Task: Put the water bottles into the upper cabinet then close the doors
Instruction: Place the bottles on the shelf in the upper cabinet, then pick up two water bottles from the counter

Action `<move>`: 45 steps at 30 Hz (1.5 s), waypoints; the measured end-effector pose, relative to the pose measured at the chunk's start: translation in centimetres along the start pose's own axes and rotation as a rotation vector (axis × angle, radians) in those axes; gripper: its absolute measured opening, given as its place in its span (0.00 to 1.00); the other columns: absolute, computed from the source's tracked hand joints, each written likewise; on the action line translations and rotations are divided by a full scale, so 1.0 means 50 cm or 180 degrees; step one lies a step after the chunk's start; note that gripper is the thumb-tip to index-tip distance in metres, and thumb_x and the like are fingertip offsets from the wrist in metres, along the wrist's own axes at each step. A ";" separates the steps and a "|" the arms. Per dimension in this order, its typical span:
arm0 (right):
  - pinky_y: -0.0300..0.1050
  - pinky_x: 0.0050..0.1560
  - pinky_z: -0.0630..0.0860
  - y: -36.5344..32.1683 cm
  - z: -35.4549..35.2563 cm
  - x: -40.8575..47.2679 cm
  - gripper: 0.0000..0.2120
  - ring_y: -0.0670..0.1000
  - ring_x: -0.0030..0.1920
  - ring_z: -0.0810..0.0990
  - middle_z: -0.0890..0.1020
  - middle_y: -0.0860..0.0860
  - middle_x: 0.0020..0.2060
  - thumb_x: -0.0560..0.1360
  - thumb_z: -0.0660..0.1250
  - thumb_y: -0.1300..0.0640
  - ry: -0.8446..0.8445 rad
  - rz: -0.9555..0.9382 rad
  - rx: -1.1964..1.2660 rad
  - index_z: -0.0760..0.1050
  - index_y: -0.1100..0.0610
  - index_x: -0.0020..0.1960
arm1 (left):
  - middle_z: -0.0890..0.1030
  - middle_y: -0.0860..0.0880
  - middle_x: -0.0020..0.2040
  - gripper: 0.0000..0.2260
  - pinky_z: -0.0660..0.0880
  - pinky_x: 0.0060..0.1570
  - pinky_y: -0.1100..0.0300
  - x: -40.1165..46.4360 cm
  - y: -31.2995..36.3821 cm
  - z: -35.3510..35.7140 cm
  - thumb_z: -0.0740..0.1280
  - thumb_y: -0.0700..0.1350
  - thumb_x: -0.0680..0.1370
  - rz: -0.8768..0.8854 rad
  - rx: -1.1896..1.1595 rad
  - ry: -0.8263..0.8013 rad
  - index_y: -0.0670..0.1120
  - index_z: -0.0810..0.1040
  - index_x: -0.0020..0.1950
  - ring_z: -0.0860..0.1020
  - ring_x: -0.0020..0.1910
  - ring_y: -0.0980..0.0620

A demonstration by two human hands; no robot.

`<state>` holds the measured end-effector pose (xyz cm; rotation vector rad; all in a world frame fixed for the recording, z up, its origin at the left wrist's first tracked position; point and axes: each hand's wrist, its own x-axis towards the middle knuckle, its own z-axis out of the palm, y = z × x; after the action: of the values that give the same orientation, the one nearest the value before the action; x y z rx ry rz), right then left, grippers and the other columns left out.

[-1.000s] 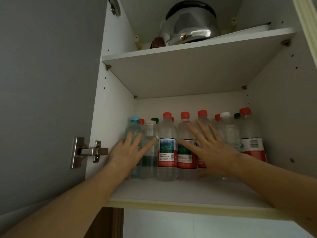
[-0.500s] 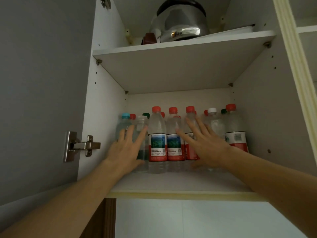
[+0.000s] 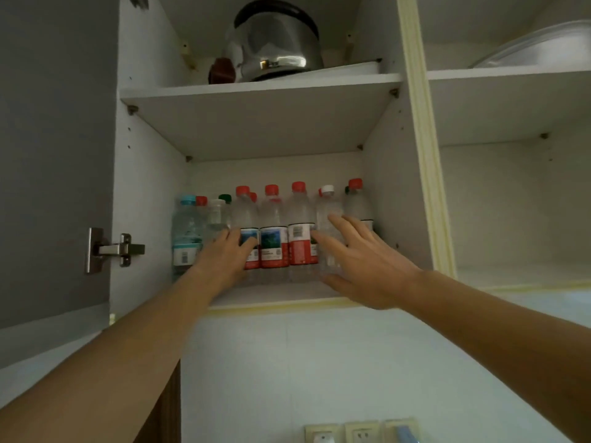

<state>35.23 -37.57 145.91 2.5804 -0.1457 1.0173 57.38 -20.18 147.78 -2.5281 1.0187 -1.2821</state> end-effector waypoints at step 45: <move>0.48 0.60 0.74 -0.188 0.600 -0.962 0.18 0.56 0.62 0.78 0.79 0.56 0.64 0.82 0.62 0.53 -0.3539 0.1689 0.2289 0.73 0.58 0.70 | 0.82 0.47 0.55 0.17 0.79 0.52 0.55 -0.908 0.847 0.343 0.67 0.50 0.81 -0.2312 -0.4274 -0.3925 0.45 0.76 0.67 0.83 0.49 0.50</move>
<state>21.16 -41.61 90.36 3.5568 -0.9063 -0.5110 30.02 -27.42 89.89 -3.5631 0.5930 1.6064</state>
